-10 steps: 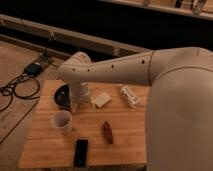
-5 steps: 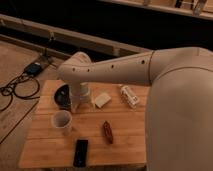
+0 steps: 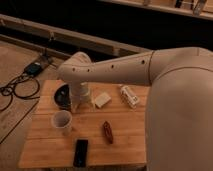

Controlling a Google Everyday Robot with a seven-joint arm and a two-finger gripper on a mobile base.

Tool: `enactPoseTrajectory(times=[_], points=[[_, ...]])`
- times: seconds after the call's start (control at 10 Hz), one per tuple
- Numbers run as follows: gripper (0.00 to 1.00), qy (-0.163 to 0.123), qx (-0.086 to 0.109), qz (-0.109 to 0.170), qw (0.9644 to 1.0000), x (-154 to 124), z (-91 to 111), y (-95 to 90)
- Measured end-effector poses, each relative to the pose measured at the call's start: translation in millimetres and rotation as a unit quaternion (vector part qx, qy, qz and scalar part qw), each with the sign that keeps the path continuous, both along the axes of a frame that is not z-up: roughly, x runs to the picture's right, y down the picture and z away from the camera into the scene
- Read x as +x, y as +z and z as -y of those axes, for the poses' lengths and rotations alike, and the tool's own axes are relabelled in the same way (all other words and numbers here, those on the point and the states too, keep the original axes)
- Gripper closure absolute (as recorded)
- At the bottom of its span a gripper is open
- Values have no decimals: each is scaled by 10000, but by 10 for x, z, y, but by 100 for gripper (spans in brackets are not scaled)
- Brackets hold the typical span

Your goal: Place the pepper in the ceramic bowl

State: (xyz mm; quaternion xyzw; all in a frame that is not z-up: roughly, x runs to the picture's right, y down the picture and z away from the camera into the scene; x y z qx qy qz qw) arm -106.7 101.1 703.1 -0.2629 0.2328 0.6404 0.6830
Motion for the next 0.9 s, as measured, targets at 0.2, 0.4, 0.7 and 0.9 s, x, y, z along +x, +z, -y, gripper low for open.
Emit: enactPoseTrajectory(times=[0.2, 0.4, 0.7, 0.9], points=[[35, 0, 0, 0, 10000, 0, 0, 0], [35, -6, -2, -4, 10000, 0, -1, -1], [35, 52, -46, -302, 9995, 61, -9, 2], [35, 123, -117, -425, 9990, 50, -19, -6]])
